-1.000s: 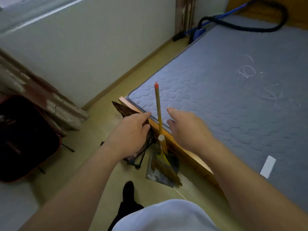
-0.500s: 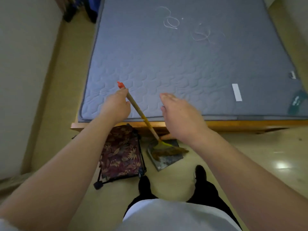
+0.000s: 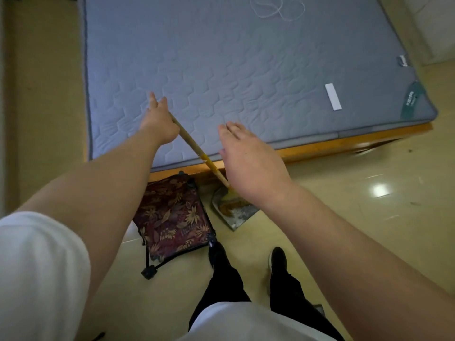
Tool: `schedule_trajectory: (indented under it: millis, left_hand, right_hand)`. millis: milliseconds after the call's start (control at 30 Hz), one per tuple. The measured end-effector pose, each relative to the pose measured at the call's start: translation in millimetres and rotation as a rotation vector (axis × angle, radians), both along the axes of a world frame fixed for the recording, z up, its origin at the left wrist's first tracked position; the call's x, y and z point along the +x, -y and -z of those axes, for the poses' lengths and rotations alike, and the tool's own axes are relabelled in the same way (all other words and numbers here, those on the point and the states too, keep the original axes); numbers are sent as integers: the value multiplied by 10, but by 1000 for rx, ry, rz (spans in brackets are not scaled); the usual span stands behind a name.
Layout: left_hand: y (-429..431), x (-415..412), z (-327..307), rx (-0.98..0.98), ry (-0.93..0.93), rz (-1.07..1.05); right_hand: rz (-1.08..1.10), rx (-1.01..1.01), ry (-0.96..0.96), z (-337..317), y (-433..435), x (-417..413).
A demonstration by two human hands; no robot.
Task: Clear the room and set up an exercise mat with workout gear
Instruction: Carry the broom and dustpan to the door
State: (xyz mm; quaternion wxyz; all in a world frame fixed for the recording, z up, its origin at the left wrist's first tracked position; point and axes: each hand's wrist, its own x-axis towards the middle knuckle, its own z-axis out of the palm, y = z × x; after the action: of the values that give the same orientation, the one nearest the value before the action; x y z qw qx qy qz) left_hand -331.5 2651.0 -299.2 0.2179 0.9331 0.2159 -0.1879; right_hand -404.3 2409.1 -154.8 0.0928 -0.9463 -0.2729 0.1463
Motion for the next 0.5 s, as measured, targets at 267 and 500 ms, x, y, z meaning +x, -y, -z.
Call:
schedule_trajectory:
  millis: [267,500]
  left_hand:
    - [290,-220,-266,-78,285,-35]
    - [1028,-1001,-529,-218,348,64]
  right_hand:
    - [174,-50,-77,134,309,37]
    - [339,-147,-192,480,653,129]
